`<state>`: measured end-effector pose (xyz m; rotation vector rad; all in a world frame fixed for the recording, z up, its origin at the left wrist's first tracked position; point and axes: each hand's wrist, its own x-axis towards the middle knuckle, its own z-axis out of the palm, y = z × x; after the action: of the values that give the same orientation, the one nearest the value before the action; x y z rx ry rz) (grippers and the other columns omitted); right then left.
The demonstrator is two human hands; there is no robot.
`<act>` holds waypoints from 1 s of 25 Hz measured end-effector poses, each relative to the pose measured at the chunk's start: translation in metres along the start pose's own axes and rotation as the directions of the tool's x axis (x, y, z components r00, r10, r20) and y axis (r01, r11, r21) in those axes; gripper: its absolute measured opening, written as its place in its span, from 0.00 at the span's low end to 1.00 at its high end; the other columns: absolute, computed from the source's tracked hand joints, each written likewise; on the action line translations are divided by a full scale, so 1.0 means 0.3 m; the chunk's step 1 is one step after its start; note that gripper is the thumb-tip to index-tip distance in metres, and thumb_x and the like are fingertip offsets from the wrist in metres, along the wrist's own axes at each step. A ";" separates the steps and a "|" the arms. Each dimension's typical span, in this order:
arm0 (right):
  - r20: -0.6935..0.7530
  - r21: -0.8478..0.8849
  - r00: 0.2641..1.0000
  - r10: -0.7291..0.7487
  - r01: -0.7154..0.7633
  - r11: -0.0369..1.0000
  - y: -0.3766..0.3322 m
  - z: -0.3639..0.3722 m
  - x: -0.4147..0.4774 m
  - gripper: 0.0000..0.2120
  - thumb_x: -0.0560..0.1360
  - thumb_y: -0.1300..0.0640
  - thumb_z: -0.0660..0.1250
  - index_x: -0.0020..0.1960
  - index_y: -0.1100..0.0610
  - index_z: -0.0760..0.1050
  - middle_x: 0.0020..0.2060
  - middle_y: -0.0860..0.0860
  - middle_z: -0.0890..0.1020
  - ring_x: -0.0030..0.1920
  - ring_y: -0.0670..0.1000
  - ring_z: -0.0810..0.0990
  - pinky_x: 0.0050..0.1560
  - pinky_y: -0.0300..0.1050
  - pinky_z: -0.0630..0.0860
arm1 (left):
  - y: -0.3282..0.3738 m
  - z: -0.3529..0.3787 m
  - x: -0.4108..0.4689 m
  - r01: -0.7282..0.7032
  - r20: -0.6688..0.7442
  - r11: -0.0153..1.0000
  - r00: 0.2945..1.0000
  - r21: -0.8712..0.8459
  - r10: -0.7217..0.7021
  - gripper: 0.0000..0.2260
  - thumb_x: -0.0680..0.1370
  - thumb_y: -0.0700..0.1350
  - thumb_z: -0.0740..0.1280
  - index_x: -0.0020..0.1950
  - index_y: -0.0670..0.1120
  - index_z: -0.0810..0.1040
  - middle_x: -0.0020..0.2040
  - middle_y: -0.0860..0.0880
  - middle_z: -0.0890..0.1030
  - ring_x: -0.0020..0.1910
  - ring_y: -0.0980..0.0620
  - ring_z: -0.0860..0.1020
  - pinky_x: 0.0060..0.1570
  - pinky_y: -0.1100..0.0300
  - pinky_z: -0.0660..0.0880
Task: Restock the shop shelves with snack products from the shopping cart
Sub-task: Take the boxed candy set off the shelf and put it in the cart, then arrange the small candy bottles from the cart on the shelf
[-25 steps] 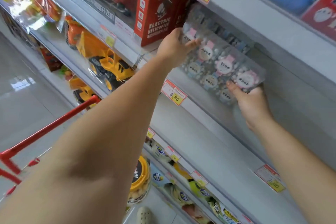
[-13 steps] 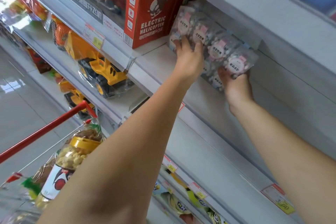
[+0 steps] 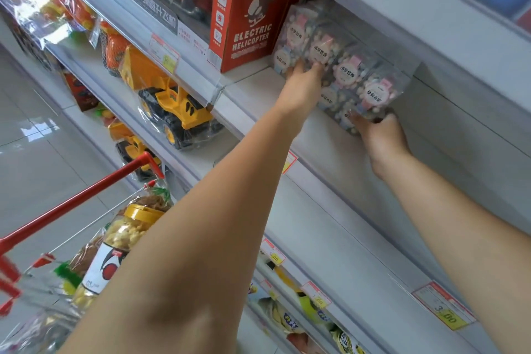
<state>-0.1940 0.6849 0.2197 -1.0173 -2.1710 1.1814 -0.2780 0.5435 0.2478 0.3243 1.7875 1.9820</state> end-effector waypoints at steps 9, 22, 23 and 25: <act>0.169 0.341 0.910 -0.377 0.305 0.889 -0.110 0.109 -0.697 0.12 0.76 0.60 0.60 0.54 0.45 0.71 0.52 0.46 0.79 0.55 0.52 0.81 0.54 0.46 0.79 | -0.203 -0.588 -0.618 -0.035 -0.257 0.995 0.965 0.089 0.057 0.13 0.83 0.45 0.64 0.67 0.47 0.78 0.60 0.50 0.82 0.59 0.53 0.81 0.61 0.55 0.77; 0.944 -0.057 0.324 -0.065 0.351 0.934 0.262 0.852 -1.552 0.12 0.79 0.62 0.61 0.55 0.48 0.76 0.55 0.49 0.79 0.53 0.46 0.77 0.48 0.34 0.70 | -0.883 -1.256 -1.621 0.533 -0.707 0.845 0.579 -0.049 -0.406 0.15 0.81 0.38 0.63 0.68 0.44 0.78 0.62 0.47 0.81 0.62 0.50 0.79 0.65 0.52 0.74; 0.949 -0.090 0.314 -0.031 0.363 0.928 0.290 0.880 -1.575 0.12 0.79 0.63 0.61 0.57 0.49 0.75 0.56 0.50 0.79 0.54 0.47 0.77 0.48 0.35 0.70 | -0.926 -1.254 -1.650 0.543 -0.721 0.837 0.550 -0.073 -0.420 0.15 0.81 0.38 0.64 0.67 0.43 0.78 0.62 0.46 0.82 0.62 0.50 0.79 0.65 0.51 0.74; 0.952 -0.138 0.306 0.015 0.385 0.912 0.332 0.927 -1.600 0.13 0.79 0.62 0.60 0.60 0.50 0.74 0.58 0.50 0.77 0.56 0.48 0.76 0.49 0.37 0.69 | -0.997 -1.245 -1.685 0.564 -0.763 0.820 0.490 -0.093 -0.423 0.15 0.80 0.39 0.65 0.66 0.44 0.79 0.60 0.48 0.82 0.60 0.50 0.80 0.65 0.50 0.75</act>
<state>-0.0495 0.2026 -0.0337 0.0330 -3.4018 1.5108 0.0419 -0.0066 -0.0343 -1.0654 2.1755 1.5960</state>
